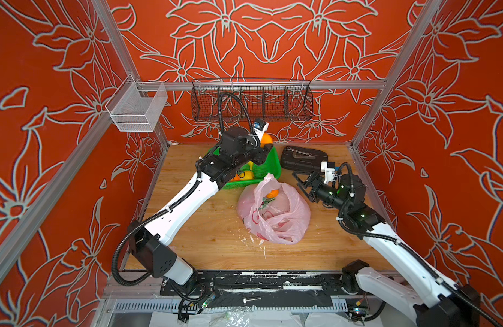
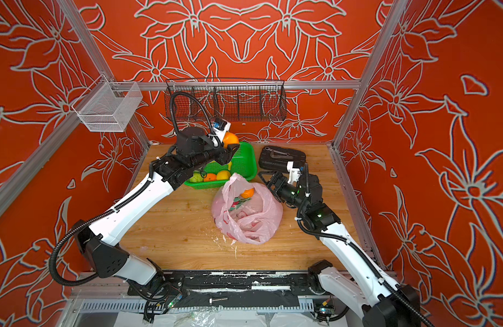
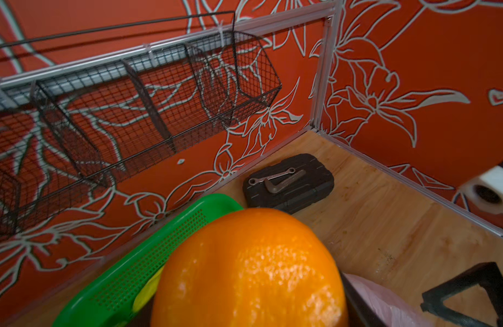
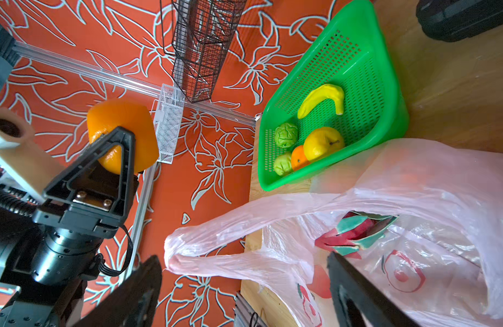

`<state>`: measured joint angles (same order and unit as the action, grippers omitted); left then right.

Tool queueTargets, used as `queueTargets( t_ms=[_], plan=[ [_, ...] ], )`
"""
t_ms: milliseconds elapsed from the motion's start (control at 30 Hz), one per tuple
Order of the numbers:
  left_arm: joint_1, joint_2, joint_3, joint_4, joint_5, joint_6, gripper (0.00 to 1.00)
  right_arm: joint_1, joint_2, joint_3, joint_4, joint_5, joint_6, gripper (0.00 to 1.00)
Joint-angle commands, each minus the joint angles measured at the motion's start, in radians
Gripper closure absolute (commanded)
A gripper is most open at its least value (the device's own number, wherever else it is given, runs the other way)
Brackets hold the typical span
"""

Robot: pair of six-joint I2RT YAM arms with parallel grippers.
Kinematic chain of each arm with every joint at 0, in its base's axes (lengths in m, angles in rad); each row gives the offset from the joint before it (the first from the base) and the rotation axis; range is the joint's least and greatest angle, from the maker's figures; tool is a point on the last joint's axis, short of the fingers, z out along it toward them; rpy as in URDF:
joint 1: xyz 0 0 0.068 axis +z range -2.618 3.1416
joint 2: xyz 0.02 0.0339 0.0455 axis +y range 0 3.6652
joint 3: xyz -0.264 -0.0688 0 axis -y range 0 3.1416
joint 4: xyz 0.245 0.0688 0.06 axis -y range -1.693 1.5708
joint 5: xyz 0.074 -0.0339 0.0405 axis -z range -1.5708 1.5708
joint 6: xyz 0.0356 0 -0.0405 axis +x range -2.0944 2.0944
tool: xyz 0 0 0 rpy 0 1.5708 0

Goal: Untie the knot of the plastic bag and take out the fruit

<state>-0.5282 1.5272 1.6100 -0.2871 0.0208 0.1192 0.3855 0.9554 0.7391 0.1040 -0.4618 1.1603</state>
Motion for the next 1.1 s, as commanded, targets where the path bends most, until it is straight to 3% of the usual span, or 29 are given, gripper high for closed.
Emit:
queueTargets(
  t_ms=[0, 267, 500, 1067],
  plan=[
    [0.035, 0.005, 0.014, -0.082, -0.043, -0.064, 0.41, -0.005, 0.005, -0.024, 0.042, -0.021, 0.015, 0.07],
    [0.130, 0.085, 0.013, -0.196, -0.064, -0.130, 0.42, -0.006, -0.031, -0.074, 0.034, 0.004, 0.026, 0.07],
    [0.192, 0.176, -0.026, -0.197, -0.020, -0.156, 0.44, -0.006, -0.068, -0.090, -0.001, 0.018, 0.017, 0.07],
    [0.268, 0.498, 0.040, -0.284, -0.041, -0.179, 0.48, -0.006, -0.104, -0.095, -0.038, 0.031, -0.004, 0.06]
  ],
)
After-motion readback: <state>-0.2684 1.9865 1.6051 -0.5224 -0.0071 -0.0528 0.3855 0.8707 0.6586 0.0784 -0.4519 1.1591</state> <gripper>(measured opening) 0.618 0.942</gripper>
